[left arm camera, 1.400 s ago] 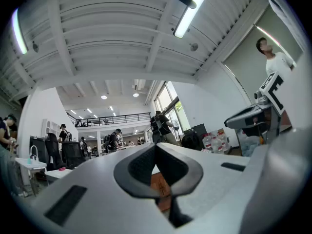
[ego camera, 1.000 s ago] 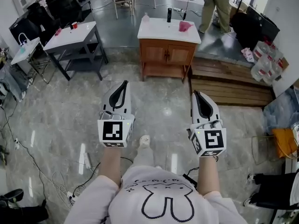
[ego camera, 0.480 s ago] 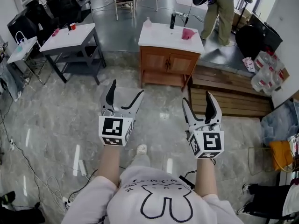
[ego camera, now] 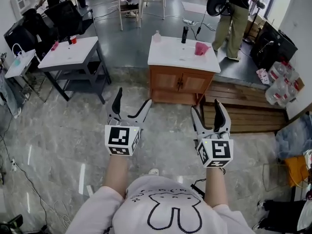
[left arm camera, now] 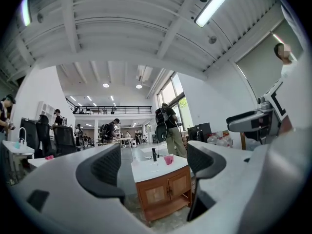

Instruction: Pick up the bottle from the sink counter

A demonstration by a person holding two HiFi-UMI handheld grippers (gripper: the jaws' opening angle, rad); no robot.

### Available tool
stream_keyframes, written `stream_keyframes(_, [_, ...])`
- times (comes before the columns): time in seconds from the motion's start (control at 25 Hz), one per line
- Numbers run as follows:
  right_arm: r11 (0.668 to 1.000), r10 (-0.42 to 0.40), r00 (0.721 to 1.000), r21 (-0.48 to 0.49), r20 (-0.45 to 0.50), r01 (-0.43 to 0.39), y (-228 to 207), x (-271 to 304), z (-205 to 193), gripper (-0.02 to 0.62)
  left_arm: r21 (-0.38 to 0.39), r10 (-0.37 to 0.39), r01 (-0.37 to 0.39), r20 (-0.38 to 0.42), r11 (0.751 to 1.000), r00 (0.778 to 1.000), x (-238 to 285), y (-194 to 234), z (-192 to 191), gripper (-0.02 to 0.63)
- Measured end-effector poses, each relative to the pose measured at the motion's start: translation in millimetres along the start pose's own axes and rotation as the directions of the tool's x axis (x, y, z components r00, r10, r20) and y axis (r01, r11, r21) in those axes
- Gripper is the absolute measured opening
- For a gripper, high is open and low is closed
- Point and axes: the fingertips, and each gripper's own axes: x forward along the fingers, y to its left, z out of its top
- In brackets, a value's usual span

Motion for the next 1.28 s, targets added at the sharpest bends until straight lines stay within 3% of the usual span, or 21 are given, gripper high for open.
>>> stream_keyframes(0.64, [1.000, -0.019, 1.000, -0.022, -0.007, 0.019, -18.6, 116.0, -17.0, 0.333, 0.029, -0.023, 0.023, 0.000, 0.999, 1.000, 100.2, 58.5, -22.9, 0.416])
stream_keyframes(0.96, [1.000, -0.028, 0.999, 0.012, 0.031, 0.028, -50.4, 172.1, -23.8, 0.333, 0.075, 0.013, -0.014, 0.009, 0.997, 1.000, 157.0, 78.8, -31.0, 0.416])
stream_keyframes(1.28, [1.000, -0.010, 1.000, 0.030, 0.008, 0.010, -93.9, 259.9, -47.9, 0.333, 0.099, 0.056, -0.055, -0.001, 0.994, 0.998, 247.4, 103.8, -43.6, 0.414])
